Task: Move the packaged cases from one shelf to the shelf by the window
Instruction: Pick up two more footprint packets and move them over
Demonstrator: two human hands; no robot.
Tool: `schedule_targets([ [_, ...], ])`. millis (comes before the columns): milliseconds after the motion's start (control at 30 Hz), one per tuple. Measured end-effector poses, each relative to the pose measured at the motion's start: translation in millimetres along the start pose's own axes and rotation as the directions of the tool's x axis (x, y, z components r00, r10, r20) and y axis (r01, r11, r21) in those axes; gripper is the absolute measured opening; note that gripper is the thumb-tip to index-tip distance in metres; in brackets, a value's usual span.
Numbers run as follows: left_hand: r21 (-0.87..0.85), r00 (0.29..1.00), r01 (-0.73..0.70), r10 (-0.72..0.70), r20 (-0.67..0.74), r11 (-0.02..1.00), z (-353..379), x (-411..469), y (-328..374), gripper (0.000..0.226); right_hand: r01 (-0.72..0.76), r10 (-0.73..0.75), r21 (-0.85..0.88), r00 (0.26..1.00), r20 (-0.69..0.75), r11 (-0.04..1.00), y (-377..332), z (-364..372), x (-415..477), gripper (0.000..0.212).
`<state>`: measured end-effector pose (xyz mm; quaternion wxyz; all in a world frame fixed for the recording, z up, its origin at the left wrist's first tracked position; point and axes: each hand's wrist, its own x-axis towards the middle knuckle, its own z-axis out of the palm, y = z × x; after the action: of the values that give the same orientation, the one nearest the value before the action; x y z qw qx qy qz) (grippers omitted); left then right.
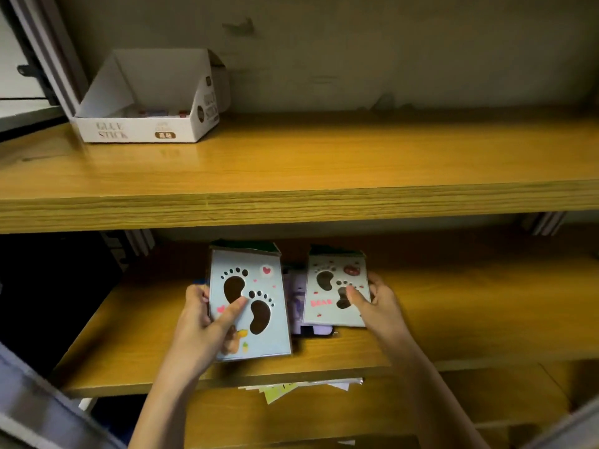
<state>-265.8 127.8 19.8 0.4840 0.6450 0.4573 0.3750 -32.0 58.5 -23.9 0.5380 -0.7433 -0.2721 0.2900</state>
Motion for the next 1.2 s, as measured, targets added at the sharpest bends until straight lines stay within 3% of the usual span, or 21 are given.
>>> schedule_targets([
  [100, -0.044, 0.998, 0.001, 0.002, 0.060, 0.999, 27, 2, 8, 0.024, 0.057, -0.053, 0.073, 0.997, -0.054, 0.996, 3, -40, -12, 0.046],
  [200, -0.082, 0.990, 0.032, -0.020, 0.143, 0.996, 66, 1, 18, 0.051, 0.086, -0.077, 0.066, 0.988, -0.130, 0.994, 10, -89, -22, 0.047],
  [333, -0.195, 0.956, -0.009, 0.066, 0.287, 0.981, 131, -17, 36, 0.033, 0.126, -0.104, 0.103, 0.974, -0.203, 0.987, 20, -158, -46, 0.042],
  [533, -0.256, 0.888, 0.068, 0.058, 0.457, 0.964, 220, -69, 64, 0.036, 0.164, -0.100, 0.242, 0.961, -0.257, 0.956, 47, -266, -94, 0.039],
  [667, -0.264, 0.854, 0.107, 0.047, 0.519, 0.958, 277, -110, 80, 0.032, 0.195, -0.118, 0.241, 0.947, -0.300, 0.951, 68, -333, -125, 0.031],
  [900, -0.284, 0.786, 0.124, 0.080, 0.613, 0.951, 383, -191, 105, 0.032, 0.177, -0.078, 0.214, 0.913, -0.401, 0.961, 105, -450, -176, 0.043],
  [1033, -0.261, 0.733, 0.104, 0.104, 0.673, 0.960, 442, -223, 121, 0.032, 0.183, -0.057, 0.238, 0.889, -0.454, 0.954, 123, -512, -195, 0.066],
  [1200, -0.246, 0.680, 0.104, 0.112, 0.725, 0.964, 509, -246, 143, 0.036, 0.185, -0.013, 0.265, 0.840, -0.542, 0.946, 140, -576, -203, 0.044],
])
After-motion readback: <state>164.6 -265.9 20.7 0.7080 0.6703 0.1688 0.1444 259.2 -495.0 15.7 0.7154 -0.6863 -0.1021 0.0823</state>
